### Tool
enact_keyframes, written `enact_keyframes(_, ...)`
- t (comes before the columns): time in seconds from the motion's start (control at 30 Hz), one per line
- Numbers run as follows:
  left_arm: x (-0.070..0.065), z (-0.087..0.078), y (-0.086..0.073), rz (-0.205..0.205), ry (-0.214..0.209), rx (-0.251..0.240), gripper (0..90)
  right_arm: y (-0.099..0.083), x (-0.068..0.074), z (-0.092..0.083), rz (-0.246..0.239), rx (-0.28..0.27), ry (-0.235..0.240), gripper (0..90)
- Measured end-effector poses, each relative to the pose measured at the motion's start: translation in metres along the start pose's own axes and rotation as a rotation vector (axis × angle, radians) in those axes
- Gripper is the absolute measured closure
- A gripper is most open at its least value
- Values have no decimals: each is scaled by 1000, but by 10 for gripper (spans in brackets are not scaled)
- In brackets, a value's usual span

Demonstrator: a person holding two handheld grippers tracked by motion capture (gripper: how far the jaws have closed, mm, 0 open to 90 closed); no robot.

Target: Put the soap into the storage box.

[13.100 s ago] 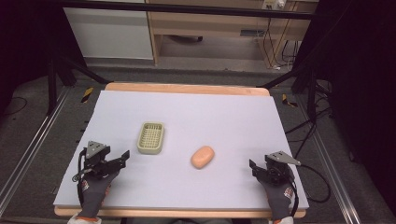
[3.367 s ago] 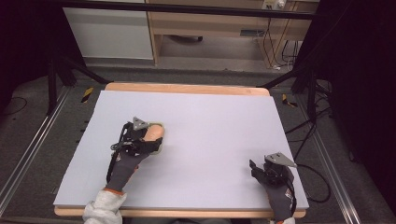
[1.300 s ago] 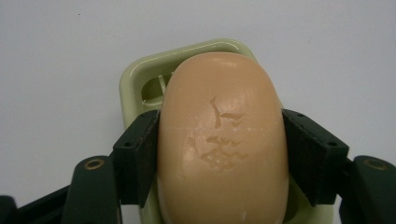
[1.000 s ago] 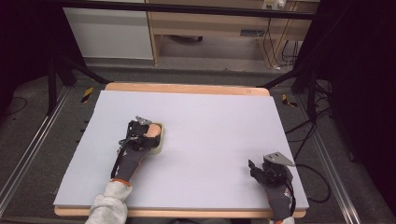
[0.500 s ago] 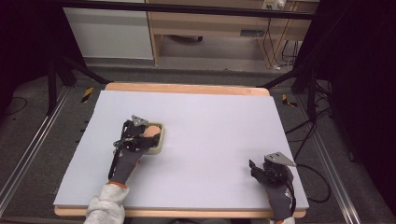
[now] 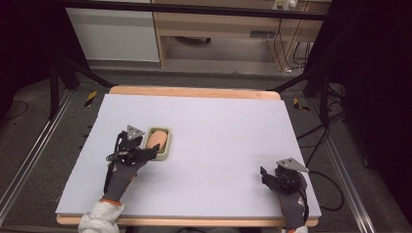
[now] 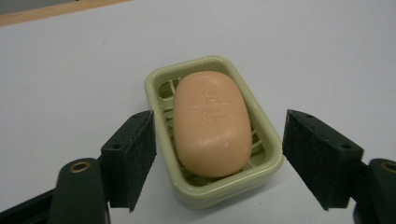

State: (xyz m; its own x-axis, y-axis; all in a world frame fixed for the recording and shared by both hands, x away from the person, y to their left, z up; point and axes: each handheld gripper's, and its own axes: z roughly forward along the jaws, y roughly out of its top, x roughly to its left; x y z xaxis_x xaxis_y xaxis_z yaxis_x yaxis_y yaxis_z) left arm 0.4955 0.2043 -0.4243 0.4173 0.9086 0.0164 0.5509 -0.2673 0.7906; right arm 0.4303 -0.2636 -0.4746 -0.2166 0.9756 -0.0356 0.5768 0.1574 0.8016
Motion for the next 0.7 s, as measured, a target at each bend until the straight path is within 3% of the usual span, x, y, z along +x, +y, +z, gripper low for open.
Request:
enact_keyframes(0.2, 7, -12, -12, -2, 11, -32, 229, -1, -4, 0, 15, 6, -1, 294)
enact_keyframes(0.47, 18, -23, -35, 4, 47, -21, 213, -1, -6, 0, 30, 13, 0, 280)
enact_keyframes(0.7, 33, -27, -54, -22, 70, 8, 210, -3, -11, -1, 42, 12, 1, 274)
